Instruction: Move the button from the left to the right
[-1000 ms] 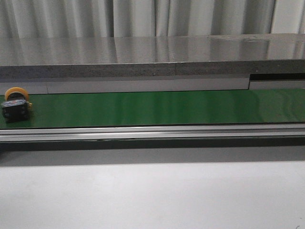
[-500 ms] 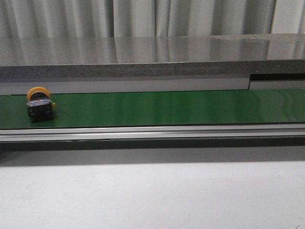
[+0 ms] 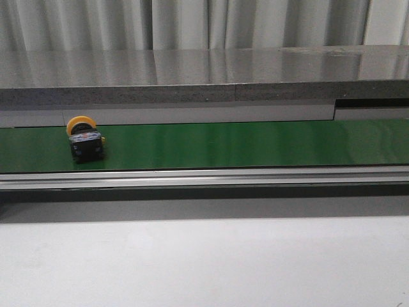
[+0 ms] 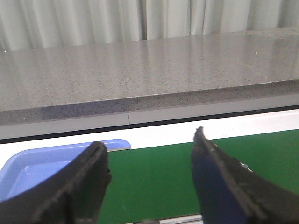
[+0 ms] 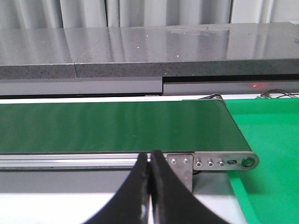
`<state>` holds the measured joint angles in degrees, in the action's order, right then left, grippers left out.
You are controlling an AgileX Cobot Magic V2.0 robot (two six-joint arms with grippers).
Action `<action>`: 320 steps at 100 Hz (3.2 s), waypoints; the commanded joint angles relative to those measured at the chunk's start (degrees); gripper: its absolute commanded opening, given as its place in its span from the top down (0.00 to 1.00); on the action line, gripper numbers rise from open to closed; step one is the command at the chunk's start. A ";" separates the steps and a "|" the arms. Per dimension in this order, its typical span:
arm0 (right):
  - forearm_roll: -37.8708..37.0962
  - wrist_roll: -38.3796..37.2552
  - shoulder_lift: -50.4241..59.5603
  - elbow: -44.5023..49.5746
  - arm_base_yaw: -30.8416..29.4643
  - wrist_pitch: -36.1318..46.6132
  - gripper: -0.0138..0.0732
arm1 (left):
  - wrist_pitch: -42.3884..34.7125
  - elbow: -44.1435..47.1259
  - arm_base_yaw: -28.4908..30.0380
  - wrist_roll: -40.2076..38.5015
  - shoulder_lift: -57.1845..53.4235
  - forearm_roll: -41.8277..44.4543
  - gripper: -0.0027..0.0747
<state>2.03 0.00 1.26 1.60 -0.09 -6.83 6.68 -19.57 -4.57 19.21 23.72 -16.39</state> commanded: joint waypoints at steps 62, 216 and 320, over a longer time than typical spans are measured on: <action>-0.33 0.40 -0.17 -0.93 -0.08 7.21 0.92 | -4.84 -1.42 -0.46 -0.25 0.32 -0.76 0.99; 4.10 0.40 -39.80 -43.35 -0.08 -35.70 0.79 | -4.74 -1.42 -0.46 -0.25 0.32 -0.76 0.99; 21.41 27.97 -61.78 -54.35 -0.03 -31.14 0.21 | -4.74 -1.42 -0.46 -0.25 0.32 -0.76 0.99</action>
<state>21.40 24.69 -58.23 -48.81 -0.09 -41.33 6.59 -19.31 -4.57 19.21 23.72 -16.52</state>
